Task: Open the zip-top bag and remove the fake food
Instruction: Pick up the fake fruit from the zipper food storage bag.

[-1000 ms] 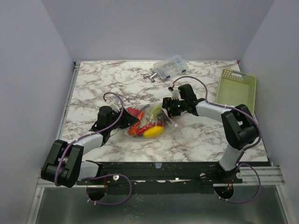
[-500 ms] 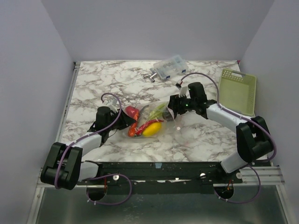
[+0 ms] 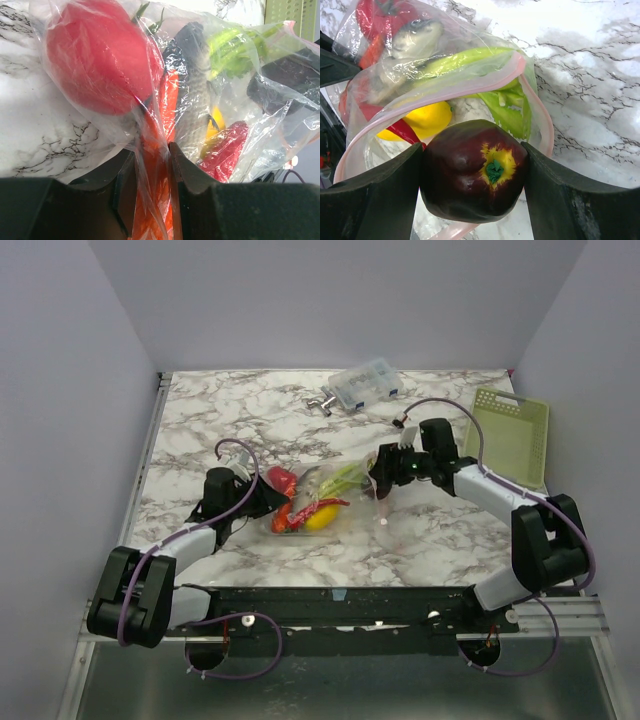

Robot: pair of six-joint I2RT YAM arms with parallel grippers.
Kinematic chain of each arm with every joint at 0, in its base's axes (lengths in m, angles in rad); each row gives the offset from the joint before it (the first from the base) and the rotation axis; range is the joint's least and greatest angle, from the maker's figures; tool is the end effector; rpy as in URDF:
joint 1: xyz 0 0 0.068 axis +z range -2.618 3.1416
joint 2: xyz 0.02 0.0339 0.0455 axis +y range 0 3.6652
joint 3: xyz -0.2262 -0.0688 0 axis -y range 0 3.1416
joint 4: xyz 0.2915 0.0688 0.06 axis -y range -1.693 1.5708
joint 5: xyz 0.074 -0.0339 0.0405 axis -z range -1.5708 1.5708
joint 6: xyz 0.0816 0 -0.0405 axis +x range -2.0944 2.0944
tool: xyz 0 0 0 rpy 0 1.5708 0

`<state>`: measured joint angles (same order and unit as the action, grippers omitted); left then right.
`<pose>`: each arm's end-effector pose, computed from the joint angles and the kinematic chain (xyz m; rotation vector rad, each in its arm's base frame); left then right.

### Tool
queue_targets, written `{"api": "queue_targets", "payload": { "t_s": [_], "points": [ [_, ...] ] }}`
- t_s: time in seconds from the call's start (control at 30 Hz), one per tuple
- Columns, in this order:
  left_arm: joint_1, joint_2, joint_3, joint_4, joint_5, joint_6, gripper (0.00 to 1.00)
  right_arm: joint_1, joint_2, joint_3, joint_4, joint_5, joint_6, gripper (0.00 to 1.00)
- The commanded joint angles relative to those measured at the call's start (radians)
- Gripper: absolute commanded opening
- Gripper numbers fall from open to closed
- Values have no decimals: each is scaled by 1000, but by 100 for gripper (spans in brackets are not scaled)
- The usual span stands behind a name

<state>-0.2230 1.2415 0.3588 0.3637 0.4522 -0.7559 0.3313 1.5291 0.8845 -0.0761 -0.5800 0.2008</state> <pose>0.2908 -0.1025 0.0674 -0.2950 2.1929 -1.0437 0.3509 0.1680 0.1184 -0.4605 2.2775 0.9370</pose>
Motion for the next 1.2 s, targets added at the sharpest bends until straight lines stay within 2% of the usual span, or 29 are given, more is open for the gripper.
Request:
{"api": "queue_targets", "payload": {
  "t_s": [0.0, 0.2, 0.47, 0.73, 0.93, 1.17],
  "points": [
    [16, 1, -20, -114, -20, 53, 26, -22, -30, -16, 20, -36, 0, 49],
    [20, -23, -18, -125, -10, 56, 31, -57, -61, -39, 37, -44, 6, 48],
    [25, -112, -2, -193, -32, 71, 65, -81, -115, -68, 49, -38, -32, 47],
    [35, -244, 12, -294, -80, 105, 85, -137, -188, -96, 52, -29, -50, 47],
    [50, -323, 15, -353, -105, 131, 93, -178, -223, -105, 54, -30, -56, 47],
    [68, -377, 7, -400, -111, 151, 94, -218, -261, -113, 57, -41, -52, 47]
  ]
}}
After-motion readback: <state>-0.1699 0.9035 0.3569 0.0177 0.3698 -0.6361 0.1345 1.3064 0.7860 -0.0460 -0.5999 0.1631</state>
